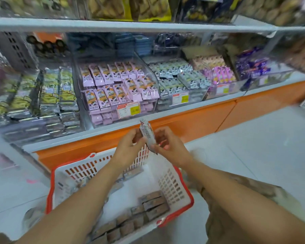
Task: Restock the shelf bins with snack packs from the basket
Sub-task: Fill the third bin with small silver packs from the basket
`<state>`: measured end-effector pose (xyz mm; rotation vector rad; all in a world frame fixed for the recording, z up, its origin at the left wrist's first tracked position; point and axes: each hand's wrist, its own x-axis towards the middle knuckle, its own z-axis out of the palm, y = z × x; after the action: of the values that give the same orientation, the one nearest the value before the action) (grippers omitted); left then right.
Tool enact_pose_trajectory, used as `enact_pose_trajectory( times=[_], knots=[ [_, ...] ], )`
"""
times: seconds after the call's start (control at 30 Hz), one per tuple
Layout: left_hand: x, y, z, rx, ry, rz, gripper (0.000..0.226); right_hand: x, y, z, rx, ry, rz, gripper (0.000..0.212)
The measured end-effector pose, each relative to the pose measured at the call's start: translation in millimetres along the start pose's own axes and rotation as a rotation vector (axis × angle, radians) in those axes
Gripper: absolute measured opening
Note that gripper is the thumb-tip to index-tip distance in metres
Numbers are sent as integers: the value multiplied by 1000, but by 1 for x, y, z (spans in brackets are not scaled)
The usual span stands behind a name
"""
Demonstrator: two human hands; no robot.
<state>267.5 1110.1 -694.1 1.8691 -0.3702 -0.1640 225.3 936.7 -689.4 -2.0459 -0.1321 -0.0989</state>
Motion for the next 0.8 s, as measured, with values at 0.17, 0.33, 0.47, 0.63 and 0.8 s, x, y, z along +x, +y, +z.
enact_pose_trajectory(
  times=[0.17,0.33,0.47,0.63,0.8],
  knots=[
    [21,18,-5,618,344,307,43,25,-24,-54,-73,230,-79,30],
    [42,16,-24,1045,309,284,80,90,-27,-114,-324,454,-31,24],
    [47,5,-26,1167,288,298,93,138,-13,-132,-633,480,27,24],
    [52,-4,-25,1197,321,355,95,172,4,-134,-829,504,59,27],
    [53,-6,-25,1192,298,347,94,175,10,-131,-822,491,96,27]
  ],
)
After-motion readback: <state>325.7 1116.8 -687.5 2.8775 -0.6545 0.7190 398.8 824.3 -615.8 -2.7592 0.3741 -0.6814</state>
